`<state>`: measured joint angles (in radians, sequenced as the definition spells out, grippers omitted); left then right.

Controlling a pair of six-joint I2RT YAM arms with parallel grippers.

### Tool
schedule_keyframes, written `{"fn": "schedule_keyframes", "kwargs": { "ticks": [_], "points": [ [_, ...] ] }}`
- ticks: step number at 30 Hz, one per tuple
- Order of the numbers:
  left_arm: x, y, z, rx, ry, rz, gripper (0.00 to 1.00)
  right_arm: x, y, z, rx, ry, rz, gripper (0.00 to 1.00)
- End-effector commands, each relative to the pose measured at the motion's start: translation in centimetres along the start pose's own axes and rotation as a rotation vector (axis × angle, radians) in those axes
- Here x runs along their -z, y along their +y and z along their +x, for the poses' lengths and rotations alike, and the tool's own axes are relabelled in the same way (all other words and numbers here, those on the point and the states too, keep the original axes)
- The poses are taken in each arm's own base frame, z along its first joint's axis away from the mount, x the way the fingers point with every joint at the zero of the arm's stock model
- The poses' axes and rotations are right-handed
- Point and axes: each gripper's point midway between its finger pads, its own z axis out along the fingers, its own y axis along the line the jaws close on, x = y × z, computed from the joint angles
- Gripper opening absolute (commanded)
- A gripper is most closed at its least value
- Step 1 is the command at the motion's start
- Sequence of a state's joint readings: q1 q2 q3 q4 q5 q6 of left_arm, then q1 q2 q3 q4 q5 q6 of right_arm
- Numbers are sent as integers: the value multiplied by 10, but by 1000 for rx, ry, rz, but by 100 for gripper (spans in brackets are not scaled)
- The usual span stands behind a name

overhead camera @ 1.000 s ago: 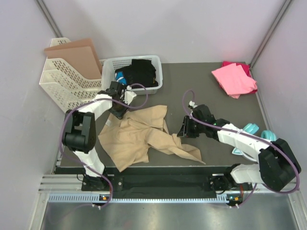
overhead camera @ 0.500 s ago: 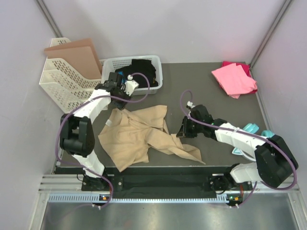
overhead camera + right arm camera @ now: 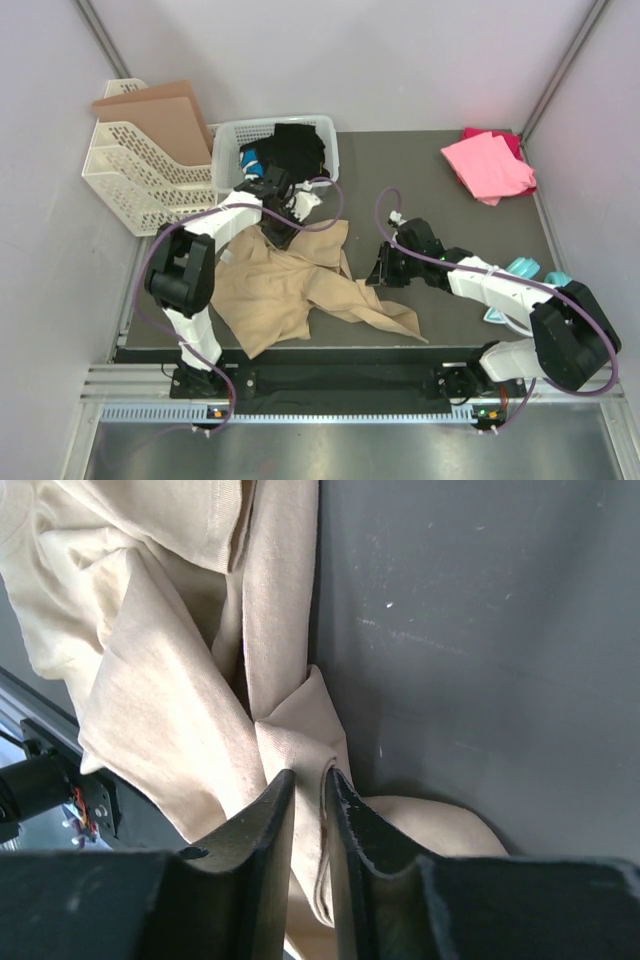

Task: Fold and stack the t-shirts
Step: Flatten out the tshirt

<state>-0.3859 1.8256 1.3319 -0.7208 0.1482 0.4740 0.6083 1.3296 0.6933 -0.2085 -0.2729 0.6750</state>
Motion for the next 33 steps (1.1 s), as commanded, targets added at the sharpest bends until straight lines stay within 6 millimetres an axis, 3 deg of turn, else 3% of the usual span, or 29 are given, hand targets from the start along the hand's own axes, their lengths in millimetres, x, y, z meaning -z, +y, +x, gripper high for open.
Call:
{"fn": "schedule_keyframes", "kwargs": {
  "ticks": [1,7,10,12,13,17,20,21,22,27,33],
  "points": [
    [5,-13,-4,-20,-12,64,38,3,12,-6,22,-29,-35,22],
    [6,-20,-6,-62,-4,68,42,1,13,-6,19,-27,-41,23],
    [-1,-20,-11,-85,-7,43,49,1,14,-6,21,-27,-48,21],
    [-8,-20,-12,-89,-2,40,64,1,14,-6,18,-28,-47,21],
    [-11,-17,-13,-84,-4,28,67,1,13,-5,18,-27,-47,20],
    [-22,-14,-11,-87,13,21,69,2,13,-5,17,-29,-49,17],
    [-28,-12,-8,-97,29,18,38,1,13,-5,17,-27,-49,15],
    [-28,-12,-8,-99,30,17,10,1,13,-4,17,-27,-49,15],
    [-29,-11,-9,-96,30,13,0,2,13,-5,17,-27,-51,15],
    [-24,-8,-13,-97,16,-6,0,1,14,-3,19,-22,-58,14],
    [7,-2,-32,-110,-45,-41,0,3,14,-4,24,-27,-61,14]
  ]
}}
